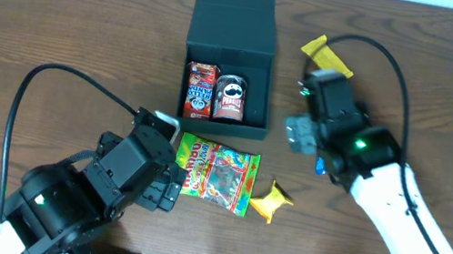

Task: Pack container
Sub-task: 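Move the right gripper to the blue bar and grasp it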

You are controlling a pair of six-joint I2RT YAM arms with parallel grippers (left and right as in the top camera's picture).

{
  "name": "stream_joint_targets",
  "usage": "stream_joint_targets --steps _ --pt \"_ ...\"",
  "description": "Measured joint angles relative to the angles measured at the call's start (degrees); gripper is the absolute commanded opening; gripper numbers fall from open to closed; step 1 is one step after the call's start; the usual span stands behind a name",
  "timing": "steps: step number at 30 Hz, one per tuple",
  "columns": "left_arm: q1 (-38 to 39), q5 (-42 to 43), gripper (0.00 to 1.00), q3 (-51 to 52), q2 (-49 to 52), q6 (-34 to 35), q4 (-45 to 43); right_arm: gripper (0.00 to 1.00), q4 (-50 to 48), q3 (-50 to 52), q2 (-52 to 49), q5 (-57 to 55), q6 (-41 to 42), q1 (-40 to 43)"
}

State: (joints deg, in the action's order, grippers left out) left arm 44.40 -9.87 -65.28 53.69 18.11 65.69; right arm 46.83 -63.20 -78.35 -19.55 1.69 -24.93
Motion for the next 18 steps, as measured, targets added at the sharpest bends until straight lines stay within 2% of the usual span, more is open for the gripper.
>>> stream_joint_targets --steps 9,18 --pt "0.0 0.0 0.95 0.0 0.0 0.0 0.0 0.99 -1.7 2.4 -2.4 5.2 -2.1 11.3" --pt "0.0 0.0 0.95 0.0 0.0 0.0 0.0 0.99 -7.8 2.4 -13.8 13.0 -2.4 12.1"
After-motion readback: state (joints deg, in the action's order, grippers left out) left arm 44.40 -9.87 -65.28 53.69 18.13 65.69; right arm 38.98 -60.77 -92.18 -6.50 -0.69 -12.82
